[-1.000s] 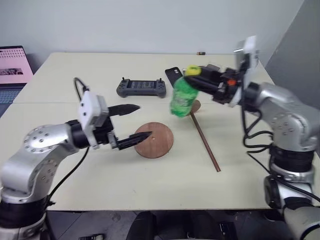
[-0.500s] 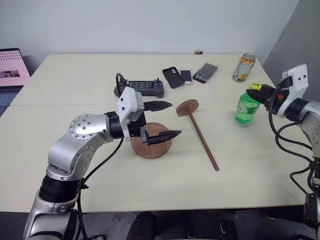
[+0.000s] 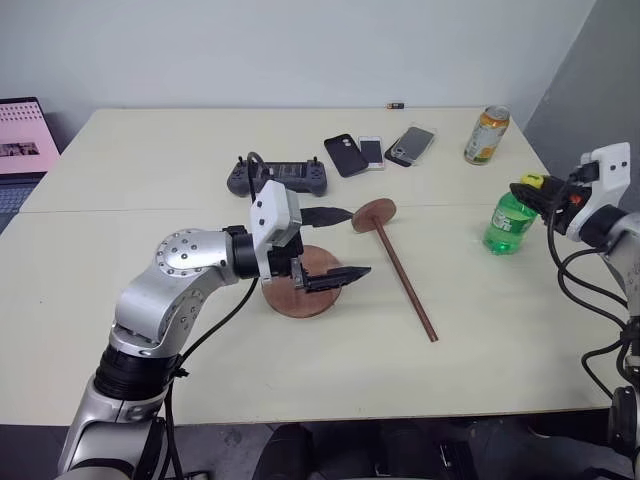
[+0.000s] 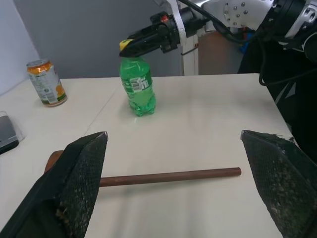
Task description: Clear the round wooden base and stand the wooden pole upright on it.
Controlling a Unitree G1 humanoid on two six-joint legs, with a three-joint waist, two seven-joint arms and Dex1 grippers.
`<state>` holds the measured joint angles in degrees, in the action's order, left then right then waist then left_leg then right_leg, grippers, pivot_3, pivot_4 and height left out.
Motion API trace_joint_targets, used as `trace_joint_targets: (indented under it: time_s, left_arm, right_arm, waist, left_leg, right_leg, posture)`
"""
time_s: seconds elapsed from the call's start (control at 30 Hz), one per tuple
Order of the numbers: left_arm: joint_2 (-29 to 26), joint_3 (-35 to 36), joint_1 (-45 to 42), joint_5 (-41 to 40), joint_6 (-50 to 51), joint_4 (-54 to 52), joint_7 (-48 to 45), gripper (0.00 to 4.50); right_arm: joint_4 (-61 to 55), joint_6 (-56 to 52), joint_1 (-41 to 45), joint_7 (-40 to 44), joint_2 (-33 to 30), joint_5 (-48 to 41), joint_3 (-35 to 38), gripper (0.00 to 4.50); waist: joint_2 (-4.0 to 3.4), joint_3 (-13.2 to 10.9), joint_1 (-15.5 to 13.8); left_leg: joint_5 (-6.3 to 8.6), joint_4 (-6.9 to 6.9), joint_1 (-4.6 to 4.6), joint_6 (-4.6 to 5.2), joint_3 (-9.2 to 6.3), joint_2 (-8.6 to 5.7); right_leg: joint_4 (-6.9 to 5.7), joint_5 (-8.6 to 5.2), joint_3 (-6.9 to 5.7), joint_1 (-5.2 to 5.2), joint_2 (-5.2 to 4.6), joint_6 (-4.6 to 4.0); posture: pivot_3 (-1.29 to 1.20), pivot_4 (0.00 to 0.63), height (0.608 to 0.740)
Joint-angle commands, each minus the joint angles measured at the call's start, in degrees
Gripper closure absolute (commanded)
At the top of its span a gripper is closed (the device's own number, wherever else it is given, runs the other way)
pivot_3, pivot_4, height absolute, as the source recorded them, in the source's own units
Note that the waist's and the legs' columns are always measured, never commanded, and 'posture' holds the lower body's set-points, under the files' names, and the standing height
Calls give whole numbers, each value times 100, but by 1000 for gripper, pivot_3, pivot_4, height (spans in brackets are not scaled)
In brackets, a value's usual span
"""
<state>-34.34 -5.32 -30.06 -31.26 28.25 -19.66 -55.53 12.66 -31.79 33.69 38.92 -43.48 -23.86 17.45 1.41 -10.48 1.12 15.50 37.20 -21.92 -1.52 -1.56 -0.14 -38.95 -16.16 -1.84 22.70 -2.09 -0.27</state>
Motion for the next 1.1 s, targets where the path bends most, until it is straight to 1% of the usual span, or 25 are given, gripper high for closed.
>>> trace_joint_targets:
  time_s: [0.03, 0.17, 0.3, 0.4, 0.47, 0.57, 0.77, 0.9, 0.97, 1.1]
  left_arm:
    - [13, 46, 28, 45, -121, -91, 3, 0]
    - [-73, 68, 118, 75, -90, -135, -44, 0]
    - [-346, 234, 337, 106, -89, -180, -131, 0]
    - [-615, 460, 518, 144, -102, -172, -138, 0]
    - [-924, 721, 756, 193, -87, -183, -169, 0]
    - [-1353, 1038, 1151, 356, -167, -151, -181, 0]
    - [-1819, 1126, 1769, 907, -561, -123, -196, 0]
    - [-1842, 1049, 1925, 1052, -560, -203, -93, 0]
    - [-1812, 1033, 1945, 1068, -529, -249, -59, 0]
    - [-1764, 893, 2010, 1123, -404, -438, 38, 0]
  right_arm:
    - [-267, -20, 52, 74, -226, -133, 261, 938]
    - [-389, -13, 63, 37, -304, -130, 339, 26]
    - [-715, 75, 153, 12, -432, -101, 398, 26]
    - [-1036, -29, 323, 143, -606, -165, 280, 26]
    - [-1371, -203, 546, 276, -680, -261, 74, 26]
    - [-1967, -639, 742, 496, -620, -528, -340, 26]
    - [-2665, -1812, 831, 478, -232, -1017, -1130, 26]
    - [-2827, -2687, 954, 68, -7, -834, -1847, 26]
    - [-2891, -2817, 981, 48, 95, -820, -2067, 26]
    - [-2551, -3728, 1320, -401, 535, -657, -2637, 26]
  waist:
    - [0, 0, 0]
    - [0, 0, 0]
    - [-1, 0, 10]
    - [-1, 0, 7]
    - [-2, -1, 28]
    - [-4, -2, 74]
    - [-3, -1, 34]
    - [-3, -1, -9]
    - [-3, -1, -17]
    - [-3, -1, -10]
  left_leg:
    - [0, 0, 0, 0, 0, 0]
    - [0, 0, 0, 0, 1, 0]
    - [0, -1, 4, 0, 3, 1]
    - [0, 0, 3, 1, 2, 1]
    - [1, -1, 4, 1, 3, 2]
    - [1, -8, 10, 1, 2, 9]
    - [2, -4, 9, 3, -8, 10]
    - [2, -4, -1, 3, -10, 6]
    - [2, -2, -1, 3, -10, 6]
    - [2, -3, -2, 4, -9, 5]
  right_leg:
    - [0, 0, 0, 0, 0, 0]
    - [0, 0, 1, 0, 0, 0]
    - [-1, 0, 4, -1, 0, 0]
    - [-1, 0, 2, 0, 0, 0]
    - [-1, 0, 4, 1, 0, 0]
    - [-2, 0, 4, 2, 5, 0]
    - [2, 0, -4, -4, 4, 0]
    - [4, 0, -7, 1, 0, 0]
    - [4, 0, -6, 1, -1, 0]
    - [1, 0, -5, 4, -1, 0]
  posture:
    - [0, 150, 740]
    - [0, 150, 740]
    - [0, 150, 740]
    - [0, 150, 740]
    - [0, 150, 740]
    - [0, 150, 740]
    - [0, 150, 740]
    - [0, 150, 740]
    - [0, 150, 740]
    - [0, 150, 740]
